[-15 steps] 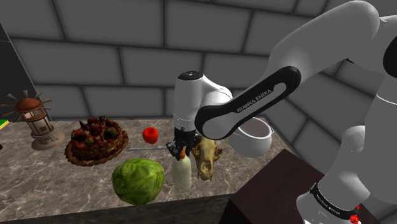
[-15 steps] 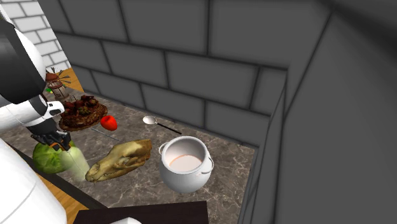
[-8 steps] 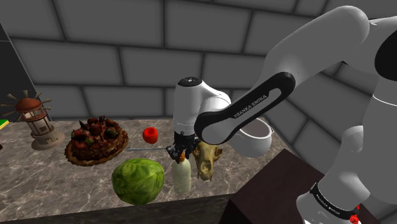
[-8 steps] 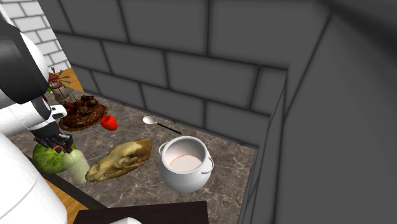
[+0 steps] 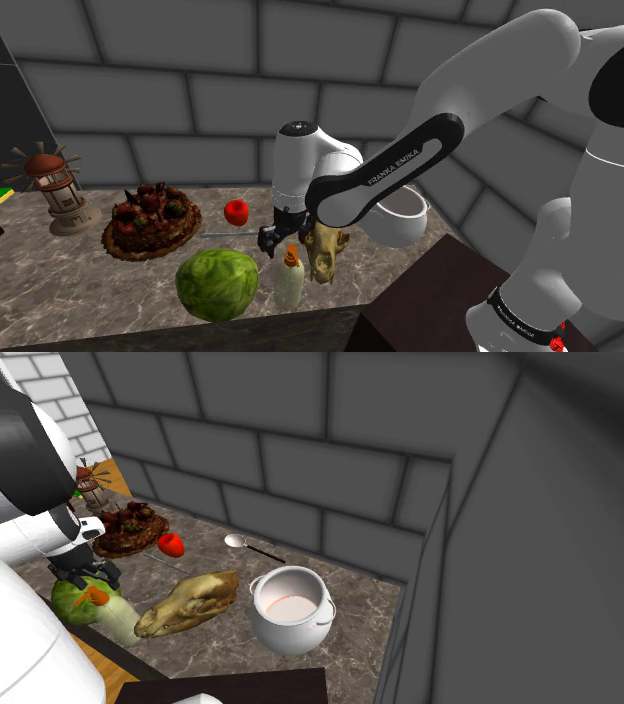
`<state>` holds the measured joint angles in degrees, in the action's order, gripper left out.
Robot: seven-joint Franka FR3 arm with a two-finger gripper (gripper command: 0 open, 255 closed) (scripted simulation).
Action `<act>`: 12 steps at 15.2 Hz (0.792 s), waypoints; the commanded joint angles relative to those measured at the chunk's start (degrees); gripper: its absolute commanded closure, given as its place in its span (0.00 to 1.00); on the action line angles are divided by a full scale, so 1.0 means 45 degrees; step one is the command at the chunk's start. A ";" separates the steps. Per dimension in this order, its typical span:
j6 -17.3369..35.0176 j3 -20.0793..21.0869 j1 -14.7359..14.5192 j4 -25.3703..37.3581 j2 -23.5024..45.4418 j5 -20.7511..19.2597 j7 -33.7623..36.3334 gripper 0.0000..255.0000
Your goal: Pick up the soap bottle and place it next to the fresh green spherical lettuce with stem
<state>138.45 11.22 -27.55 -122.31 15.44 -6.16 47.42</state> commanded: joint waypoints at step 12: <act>-0.1410 0.0137 0.0083 0.0347 -0.1092 0.0390 -0.0266 0.00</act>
<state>132.12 11.84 -27.18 -120.75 10.52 -4.41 46.23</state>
